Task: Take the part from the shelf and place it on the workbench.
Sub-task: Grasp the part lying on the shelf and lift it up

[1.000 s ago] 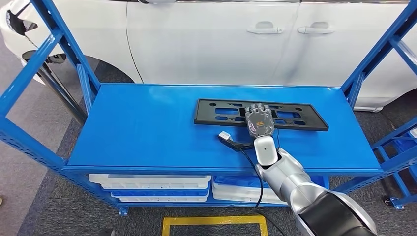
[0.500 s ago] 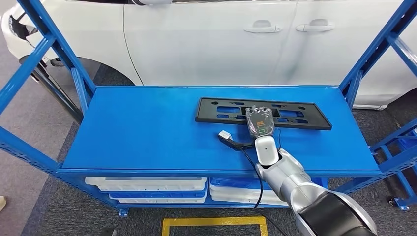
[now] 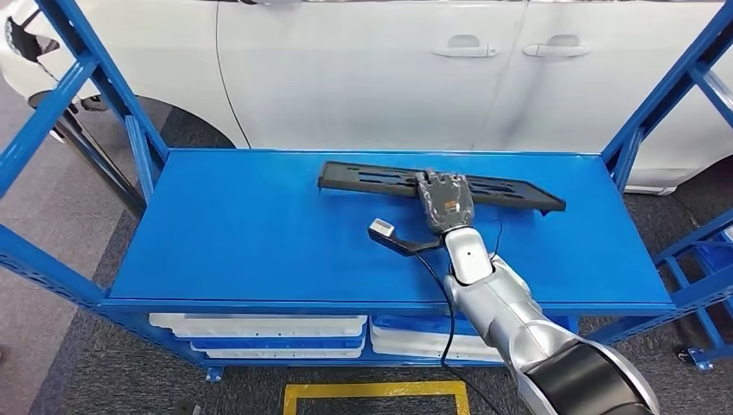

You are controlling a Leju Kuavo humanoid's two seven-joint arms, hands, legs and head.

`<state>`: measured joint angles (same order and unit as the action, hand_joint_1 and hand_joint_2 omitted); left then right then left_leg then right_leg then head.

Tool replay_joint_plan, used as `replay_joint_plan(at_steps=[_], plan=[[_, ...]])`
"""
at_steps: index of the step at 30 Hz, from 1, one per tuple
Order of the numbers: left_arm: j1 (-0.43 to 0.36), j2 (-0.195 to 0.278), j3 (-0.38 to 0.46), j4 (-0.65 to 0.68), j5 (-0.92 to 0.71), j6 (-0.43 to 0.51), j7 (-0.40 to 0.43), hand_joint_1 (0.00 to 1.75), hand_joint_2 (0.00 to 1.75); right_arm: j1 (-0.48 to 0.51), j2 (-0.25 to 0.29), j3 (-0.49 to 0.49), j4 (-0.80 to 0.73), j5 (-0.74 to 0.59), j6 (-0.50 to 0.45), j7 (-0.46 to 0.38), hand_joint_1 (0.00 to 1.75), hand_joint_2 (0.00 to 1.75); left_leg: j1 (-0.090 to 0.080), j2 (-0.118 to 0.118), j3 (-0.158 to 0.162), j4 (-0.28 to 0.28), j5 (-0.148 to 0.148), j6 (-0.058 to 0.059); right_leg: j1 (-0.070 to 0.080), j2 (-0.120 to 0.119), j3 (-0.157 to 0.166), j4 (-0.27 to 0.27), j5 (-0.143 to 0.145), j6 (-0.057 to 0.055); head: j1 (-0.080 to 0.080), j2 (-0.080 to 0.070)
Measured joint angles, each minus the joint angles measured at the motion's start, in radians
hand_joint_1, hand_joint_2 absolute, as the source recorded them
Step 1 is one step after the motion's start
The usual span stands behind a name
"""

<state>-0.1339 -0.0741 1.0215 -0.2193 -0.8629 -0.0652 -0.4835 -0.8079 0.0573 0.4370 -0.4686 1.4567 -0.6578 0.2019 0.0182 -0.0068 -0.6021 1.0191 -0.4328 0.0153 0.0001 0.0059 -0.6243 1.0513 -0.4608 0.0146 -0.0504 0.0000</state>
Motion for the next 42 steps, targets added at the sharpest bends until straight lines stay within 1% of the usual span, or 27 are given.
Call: replay_joint_plan(at_steps=[1,3,4,5,6,8,10,12,14,16,18,19,20,21,22,23,25,26,29,31,34,35,36,37,40,41,42], plan=[[0.000,0.000,0.001,0.000,0.005,0.001,0.000,0.00,1.75,0.019,0.007,-0.029,-0.061,-0.064,0.000,-0.082,1.75,1.75,0.002,0.000,0.002,-0.003,0.001,0.004,-0.003,-0.001,-0.021,0.046,-0.026,0.005,0.000,0.000],[0.000,0.000,0.004,0.000,0.016,0.000,-0.002,0.00,1.75,0.071,0.022,-0.087,-0.200,-0.239,0.009,-0.254,1.75,1.75,0.002,-0.001,0.002,-0.003,-0.001,0.008,-0.008,-0.001,-0.086,0.180,-0.085,0.012,0.000,0.000],[0.001,0.000,0.007,0.000,0.021,-0.003,-0.005,0.00,1.75,0.102,0.029,-0.110,-0.276,-0.350,0.026,-0.333,1.75,1.75,0.002,-0.002,0.003,-0.002,-0.002,0.009,-0.011,-0.002,-0.116,0.235,-0.101,0.015,0.000,0.000],[0.001,0.000,0.011,0.000,0.027,-0.008,-0.010,0.00,1.75,0.137,0.035,-0.126,-0.359,-0.483,0.061,-0.410,1.75,1.75,0.002,-0.004,0.005,-0.002,-0.004,0.009,-0.013,-0.002,-0.129,0.257,-0.097,0.017,0.000,0.000],[0.001,0.000,0.014,0.000,0.033,-0.015,-0.014,0.00,1.75,0.173,0.039,-0.136,-0.444,-0.626,0.109,-0.484,1.75,1.75,0.003,-0.007,0.007,-0.001,-0.006,0.008,-0.016,-0.002,-0.126,0.243,-0.077,0.018,0.000,0.000],[0.002,0.000,0.022,0.000,0.051,-0.035,-0.020,0.00,1.75,0.248,0.044,-0.149,-0.642,-0.994,0.290,-0.632,1.75,1.75,0.004,-0.014,0.013,0.000,-0.013,0.003,-0.018,-0.005,-0.071,0.116,-0.004,0.013,0.000,0.000],[0.001,0.000,0.035,0.000,0.076,-0.058,-0.020,0.00,1.75,0.321,0.044,-0.157,-0.836,-1.355,0.523,-0.734,1.75,1.75,0.001,-0.017,0.015,0.002,-0.020,-0.007,-0.013,-0.007,-0.021,0.001,0.036,0.004,0.000,0.000],[0.002,0.000,0.052,0.000,0.098,-0.071,-0.024,0.00,1.75,0.387,0.046,-0.160,-1.000,-1.590,0.708,-0.779,1.75,1.75,-0.001,-0.016,0.017,0.000,-0.024,-0.020,-0.006,-0.006,-0.009,-0.024,0.032,-0.005,0.000,0.000],[0.004,0.001,0.068,0.000,0.116,-0.079,-0.035,0.00,1.75,0.442,0.047,-0.159,-1.135,-1.707,0.824,-0.784,1.75,1.75,0.001,-0.014,0.023,0.000,-0.033,-0.032,-0.008,-0.005,-0.001,-0.032,0.031,-0.016,0.000,0.000],[0.006,0.003,0.081,0.000,0.128,-0.087,-0.046,0.00,1.75,0.482,0.047,-0.155,-1.231,-1.771,0.900,-0.768,1.75,1.75,0.002,-0.008,0.008,0.053,-0.072,-0.039,-0.012,-0.006,0.011,-0.043,0.031,-0.029,0.000,0.000],[0.010,0.004,0.092,0.000,0.137,-0.095,-0.058,0.00,1.75,0.520,0.047,-0.140,-1.290,-1.804,0.955,-0.753,1.75,1.75,0.003,-0.004,-0.047,0.180,-0.137,-0.041,-0.008,-0.006,0.017,-0.044,0.028,-0.037,0.000,0.000],[0.013,0.005,0.097,0.000,0.139,-0.097,-0.064,0.00,1.75,0.541,0.046,-0.129,-1.312,-1.809,0.975,-0.749,1.75,1.75,0.003,-0.003,-0.076,0.239,-0.158,-0.042,-0.006,-0.006,0.018,-0.044,0.027,-0.039,0.000,0.000],[0.016,0.005,0.101,0.000,0.142,-0.099,-0.070,0.00,1.75,0.562,0.046,-0.115,-1.330,-1.807,0.990,-0.747,1.75,1.75,0.003,-0.003,-0.093,0.273,-0.164,-0.042,-0.004,-0.005,0.019,-0.043,0.026,-0.041,0.000,0.000],[0.018,0.006,0.105,0.000,0.143,-0.098,-0.073,0.00,1.75,0.579,0.045,-0.101,-1.346,-1.800,0.999,-0.747,1.75,1.75,0.003,-0.003,-0.092,0.268,-0.150,-0.041,-0.002,-0.004,0.019,-0.041,0.024,-0.041,0.000,0.000],[0.020,0.007,0.107,0.000,0.143,-0.098,-0.075,0.00,1.75,0.593,0.044,-0.086,-1.361,-1.789,1.004,-0.748,1.75,1.75,0.002,-0.002,-0.071,0.223,-0.118,-0.038,-0.001,-0.002,0.020,-0.040,0.023,-0.041,0.000,0.000],[0.020,0.008,0.109,0.000,0.142,-0.097,-0.076,0.00,1.75,0.603,0.044,-0.072,-1.374,-1.775,1.006,-0.749,1.75,1.75,0.002,-0.002,-0.038,0.153,-0.082,-0.034,0.000,-0.001,0.022,-0.038,0.021,-0.040,0.000,0.000],[0.020,0.012,0.111,0.000,0.137,-0.095,-0.075,0.00,1.75,0.618,0.041,-0.047,-1.398,-1.744,1.005,-0.754,1.75,1.75,-0.002,-0.002,0.021,0.035,-0.036,-0.025,0.004,0.000,0.022,-0.032,0.020,-0.033,0.000,0.000],[0.020,0.013,0.112,0.000,0.135,-0.094,-0.073,0.00,1.75,0.624,0.039,-0.035,-1.407,-1.729,1.001,-0.757,1.75,1.75,-0.005,-0.002,0.033,0.009,-0.030,-0.022,0.005,0.000,0.021,-0.030,0.021,-0.030,0.000,0.000],[0.021,0.014,0.113,0.000,0.130,-0.092,-0.064,0.00,1.75,0.635,0.026,-0.006,-1.430,-1.697,0.981,-0.768,1.75,1.75,-0.005,-0.002,0.032,-0.003,-0.022,-0.009,0.004,0.001,0.017,-0.028,0.022,-0.014,0.000,0.000],[0.018,0.014,0.113,0.000,0.128,-0.091,-0.060,0.00,1.75,0.634,0.014,0.008,-1.439,-1.689,0.969,-0.773,1.75,1.75,0.000,0.001,0.027,-0.010,-0.010,0.004,0.002,0.000,0.001,0.013,-0.020,-0.003,0.000,0.000],[0.013,0.015,0.113,0.000,0.126,-0.089,-0.052,0.00,1.75,0.628,-0.005,0.025,-1.443,-1.689,0.950,-0.776,1.75,1.75,0.000,0.006,0.011,-0.011,0.003,0.011,-0.006,-0.001,-0.062,0.198,-0.137,0.011,0.000,0.000],[0.012,0.015,0.113,0.000,0.125,-0.088,-0.050,0.00,1.75,0.624,-0.012,0.031,-1.443,-1.692,0.943,-0.775,1.75,1.75,0.000,0.006,0.005,-0.010,0.007,0.011,-0.009,-0.001,-0.071,0.241,-0.154,0.014,0.000,0.000],[0.011,0.015,0.113,0.000,0.124,-0.086,-0.048,0.00,1.75,0.618,-0.017,0.037,-1.443,-1.695,0.937,-0.774,1.75,1.75,0.000,0.007,-0.002,-0.009,0.012,0.009,-0.012,-0.001,-0.062,0.246,-0.150,0.016,0.000,0.000],[0.010,0.015,0.113,0.000,0.123,-0.085,-0.047,0.00,1.75,0.612,-0.022,0.042,-1.443,-1.699,0.933,-0.773,1.75,1.75,0.000,0.007,-0.009,-0.006,0.016,0.007,-0.015,-0.001,-0.033,0.212,-0.132,0.017,0.000,0.000],[0.008,0.015,0.113,0.000,0.121,-0.084,-0.045,0.00,1.75,0.592,-0.032,0.059,-1.444,-1.709,0.912,-0.771,1.75,1.75,-0.001,0.006,-0.024,0.000,0.029,-0.005,-0.016,-0.001,0.098,0.009,-0.069,0.011,0.000,0.000],[0.008,0.015,0.113,0.000,0.121,-0.083,-0.044,0.00,1.75,0.585,-0.035,0.065,-1.446,-1.713,0.904,-0.771,1.75,1.75,-0.001,0.005,-0.026,0.000,0.034,-0.011,-0.014,0.000,0.119,-0.029,-0.061,0.007,0.000,0.000],[0.007,0.015,0.113,0.000,0.121,-0.082,-0.043,0.00,1.75,0.580,-0.037,0.069,-1.448,-1.717,0.897,-0.770,1.75,1.75,-0.002,0.005,-0.028,-0.002,0.041,-0.018,-0.010,0.000,0.123,-0.043,-0.058,0.003,0.000,0.000]])
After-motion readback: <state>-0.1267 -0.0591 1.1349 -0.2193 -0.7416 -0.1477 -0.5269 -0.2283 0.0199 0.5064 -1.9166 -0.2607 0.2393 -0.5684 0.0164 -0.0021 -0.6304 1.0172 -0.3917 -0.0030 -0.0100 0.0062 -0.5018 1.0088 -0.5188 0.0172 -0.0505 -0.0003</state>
